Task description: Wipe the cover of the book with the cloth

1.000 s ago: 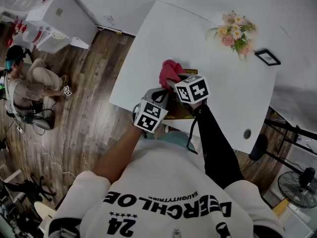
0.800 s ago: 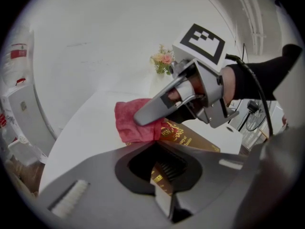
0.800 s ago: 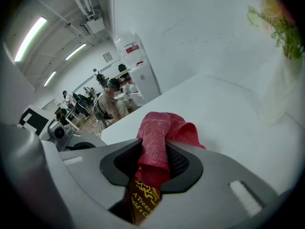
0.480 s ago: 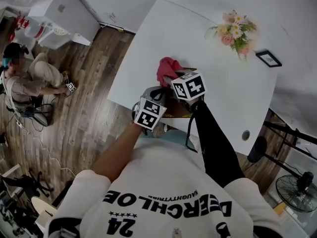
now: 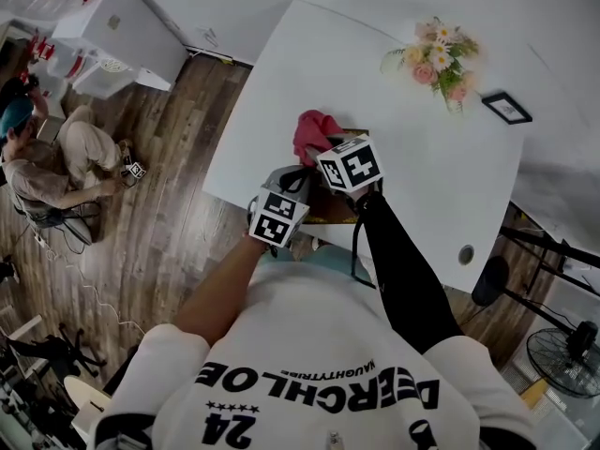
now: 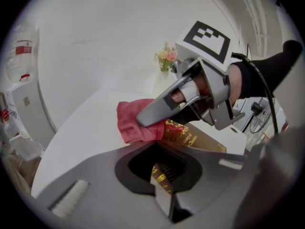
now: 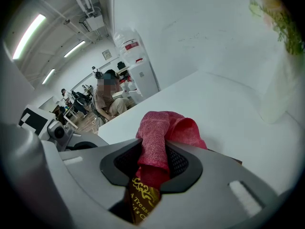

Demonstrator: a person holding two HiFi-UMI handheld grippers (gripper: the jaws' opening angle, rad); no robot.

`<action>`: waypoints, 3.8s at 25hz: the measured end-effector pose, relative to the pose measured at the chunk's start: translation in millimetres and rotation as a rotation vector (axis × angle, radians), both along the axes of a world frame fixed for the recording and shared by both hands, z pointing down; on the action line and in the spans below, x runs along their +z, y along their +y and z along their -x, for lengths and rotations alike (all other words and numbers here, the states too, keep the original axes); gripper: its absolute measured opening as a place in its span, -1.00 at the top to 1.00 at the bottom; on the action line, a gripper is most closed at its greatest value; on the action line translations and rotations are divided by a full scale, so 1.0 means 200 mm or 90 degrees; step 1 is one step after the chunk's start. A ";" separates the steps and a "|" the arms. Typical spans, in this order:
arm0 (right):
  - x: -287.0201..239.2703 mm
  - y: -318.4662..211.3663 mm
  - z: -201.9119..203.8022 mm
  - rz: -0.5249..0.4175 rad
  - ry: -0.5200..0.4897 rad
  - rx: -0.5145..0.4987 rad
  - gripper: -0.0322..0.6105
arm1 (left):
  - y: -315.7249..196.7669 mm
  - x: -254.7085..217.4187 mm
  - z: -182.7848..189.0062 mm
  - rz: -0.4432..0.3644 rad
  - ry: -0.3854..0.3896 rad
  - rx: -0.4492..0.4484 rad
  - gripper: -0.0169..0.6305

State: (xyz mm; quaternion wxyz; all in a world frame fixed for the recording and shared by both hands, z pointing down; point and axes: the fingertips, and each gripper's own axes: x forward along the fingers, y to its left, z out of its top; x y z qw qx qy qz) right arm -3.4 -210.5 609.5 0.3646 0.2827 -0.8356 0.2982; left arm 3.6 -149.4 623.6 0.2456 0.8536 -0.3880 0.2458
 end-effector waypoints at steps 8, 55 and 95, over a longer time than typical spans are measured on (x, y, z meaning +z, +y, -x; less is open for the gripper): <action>0.00 -0.02 -0.05 -0.014 0.020 0.006 0.59 | -0.01 0.00 -0.01 0.001 -0.003 0.004 0.79; -0.20 -0.05 -0.52 -0.102 -0.016 0.152 0.58 | 0.02 0.00 -0.02 0.000 -0.018 0.060 0.79; 0.03 0.13 -0.36 0.004 0.043 0.106 0.59 | 0.06 0.06 0.00 0.005 0.045 0.077 0.79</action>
